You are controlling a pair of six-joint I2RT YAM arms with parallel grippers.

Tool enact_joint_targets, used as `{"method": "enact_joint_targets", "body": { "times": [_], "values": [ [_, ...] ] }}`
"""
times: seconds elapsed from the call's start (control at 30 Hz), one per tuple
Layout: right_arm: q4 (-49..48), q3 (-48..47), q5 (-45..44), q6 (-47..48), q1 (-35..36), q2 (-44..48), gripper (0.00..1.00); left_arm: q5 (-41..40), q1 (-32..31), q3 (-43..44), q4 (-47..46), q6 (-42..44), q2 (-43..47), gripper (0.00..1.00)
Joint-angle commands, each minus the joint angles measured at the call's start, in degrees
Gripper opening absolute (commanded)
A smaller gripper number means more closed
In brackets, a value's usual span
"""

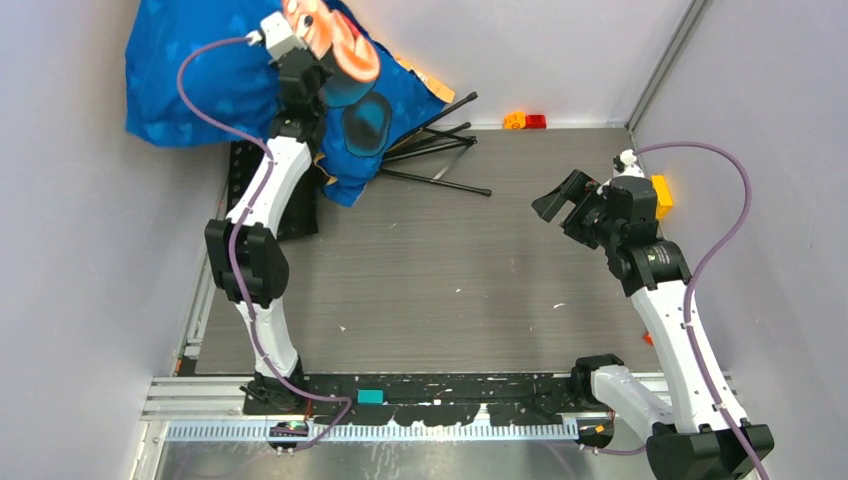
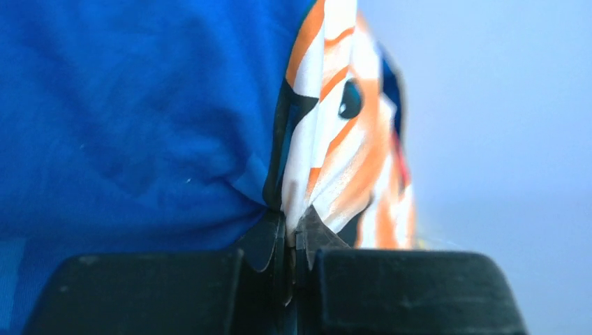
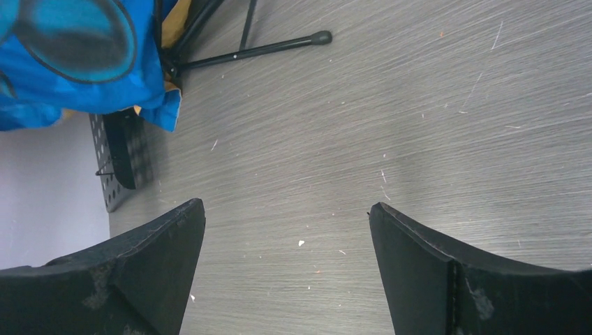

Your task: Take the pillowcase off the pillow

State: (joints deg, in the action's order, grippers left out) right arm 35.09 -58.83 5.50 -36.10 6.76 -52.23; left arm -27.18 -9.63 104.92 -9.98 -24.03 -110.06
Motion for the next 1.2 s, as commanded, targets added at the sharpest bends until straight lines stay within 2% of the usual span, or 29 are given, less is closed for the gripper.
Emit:
{"method": "enact_joint_targets", "body": {
  "times": [0.0, 0.13, 0.3, 0.4, 0.53, 0.63, 0.87, 0.97, 1.03, 1.17],
  "values": [
    [-0.33, -2.85, 3.45, 1.47, 0.1, -1.16, 0.92, 2.18, -3.74, 15.78, -10.39, 10.02, 1.86, 0.0],
    [-0.29, -2.71, 3.93, 1.63, 0.12, -0.92, 0.92, 3.11, -4.96, 27.85, -7.66, 13.09, -0.35, 0.0],
    [-0.31, -2.28, 3.78, 1.57, 0.1, -0.7, 0.92, 8.4, -7.74, 33.5, -8.04, 10.79, 2.04, 0.0],
    [-0.31, -2.12, 4.19, 1.18, 0.16, -0.91, 0.92, 13.99, -8.31, 32.42, -7.72, 1.86, 5.73, 0.0],
    [-0.29, -2.08, 4.17, 1.17, 0.1, -0.51, 0.92, 20.41, -9.32, 26.67, -9.36, -10.66, 11.62, 0.0],
    [-0.29, -2.11, 4.17, 1.14, 0.16, -0.03, 0.92, 22.97, -12.32, 24.03, -9.98, -12.89, 14.31, 0.0],
    [-0.01, -1.82, 3.78, 0.53, 0.11, 1.77, 0.92, 29.47, -19.72, 24.12, -8.51, -17.42, 14.92, 0.0],
    [0.51, -1.65, 2.23, 0.23, 0.11, 3.18, 0.92, 31.53, -22.55, 17.34, -9.2, -20.5, 16.72, 0.0],
    [0.99, -1.56, -0.12, 0.04, 0.15, 4.44, 0.92, 31.12, -26.97, 10.33, -10.03, -15.82, 18.99, 0.0],
    [1.01, -0.79, -4.54, 0.37, 0.12, 7.33, 0.92, 21.76, -36.97, -7.17, -12.05, -3.0, 24.41, 0.0]
  ]
}}
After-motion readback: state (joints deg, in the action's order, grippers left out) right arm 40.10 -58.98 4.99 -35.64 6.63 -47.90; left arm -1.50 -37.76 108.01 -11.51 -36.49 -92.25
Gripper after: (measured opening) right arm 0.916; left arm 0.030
